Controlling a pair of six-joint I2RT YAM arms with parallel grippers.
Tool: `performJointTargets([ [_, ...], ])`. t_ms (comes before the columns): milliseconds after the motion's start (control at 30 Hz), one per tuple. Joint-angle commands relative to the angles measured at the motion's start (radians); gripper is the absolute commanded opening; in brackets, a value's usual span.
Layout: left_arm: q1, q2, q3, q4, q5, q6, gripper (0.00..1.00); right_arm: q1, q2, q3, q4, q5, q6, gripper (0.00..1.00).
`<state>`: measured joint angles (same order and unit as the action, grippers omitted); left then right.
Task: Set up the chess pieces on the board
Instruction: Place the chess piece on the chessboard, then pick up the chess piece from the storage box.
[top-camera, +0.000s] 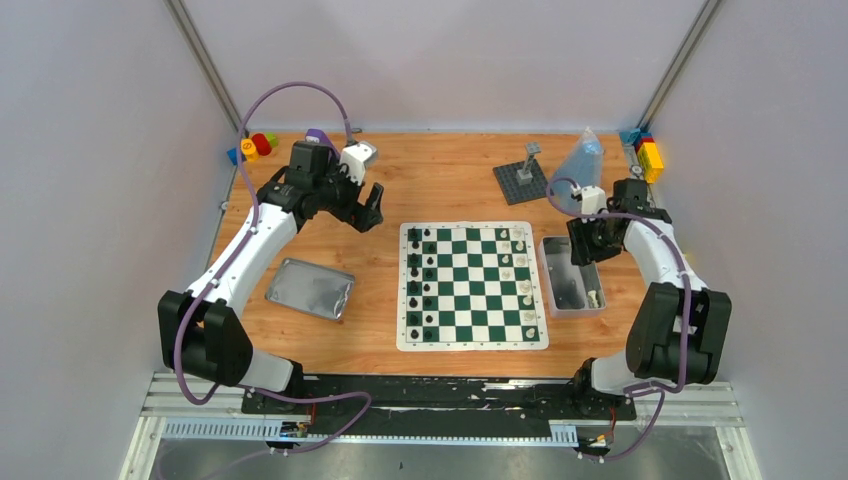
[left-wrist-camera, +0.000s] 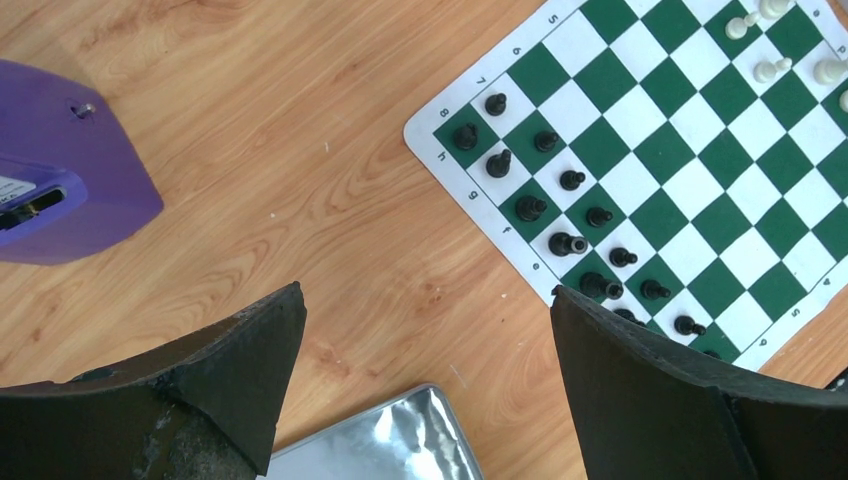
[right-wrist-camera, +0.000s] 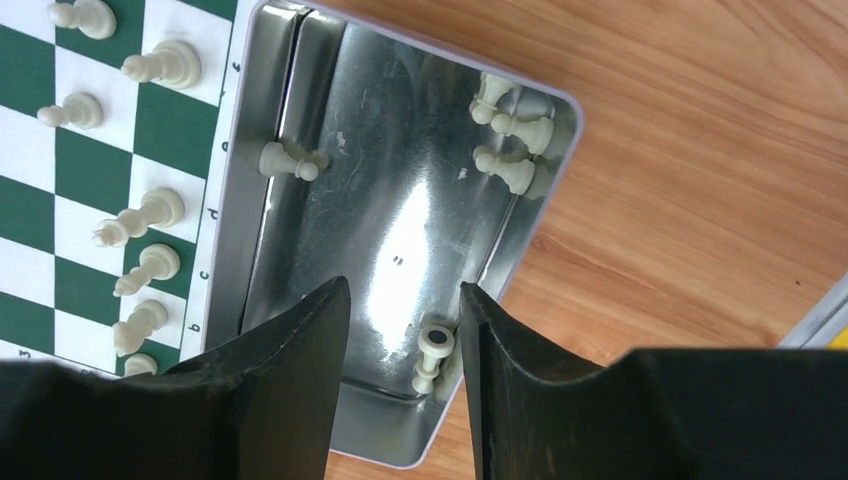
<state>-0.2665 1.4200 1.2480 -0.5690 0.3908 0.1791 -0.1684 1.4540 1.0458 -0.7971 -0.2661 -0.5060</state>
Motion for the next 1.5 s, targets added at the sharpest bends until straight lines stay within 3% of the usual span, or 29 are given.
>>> performJointTargets([
  [0,0.007,0.001,0.000,-0.038,0.041,0.082,1.00,0.000,0.006,-0.052,0.087,-0.068,-0.075,0.45],
  [367,0.007,0.058,0.005,-0.173,0.058,0.253,1.00,-0.010,-0.165,-0.283,0.041,-0.021,-0.274,0.43],
  [600,0.007,0.130,0.039,-0.215,-0.026,0.311,1.00,-0.010,-0.198,-0.290,-0.033,-0.072,-0.299,0.43],
  [767,0.007,0.207,0.114,-0.251,-0.049,0.308,1.00,-0.010,-0.159,-0.253,-0.017,-0.155,-0.256,0.44],
  [933,0.006,0.265,0.186,-0.278,-0.034,0.296,1.00,-0.010,-0.063,-0.192,0.078,-0.238,-0.244,0.55],
  [1100,0.007,0.305,0.239,-0.299,-0.012,0.286,1.00,-0.009,0.063,-0.098,0.118,-0.279,-0.267,0.60],
  [1467,0.007,0.335,0.268,-0.292,0.020,0.273,1.00,-0.003,0.196,-0.033,0.159,-0.311,-0.403,0.60],
])
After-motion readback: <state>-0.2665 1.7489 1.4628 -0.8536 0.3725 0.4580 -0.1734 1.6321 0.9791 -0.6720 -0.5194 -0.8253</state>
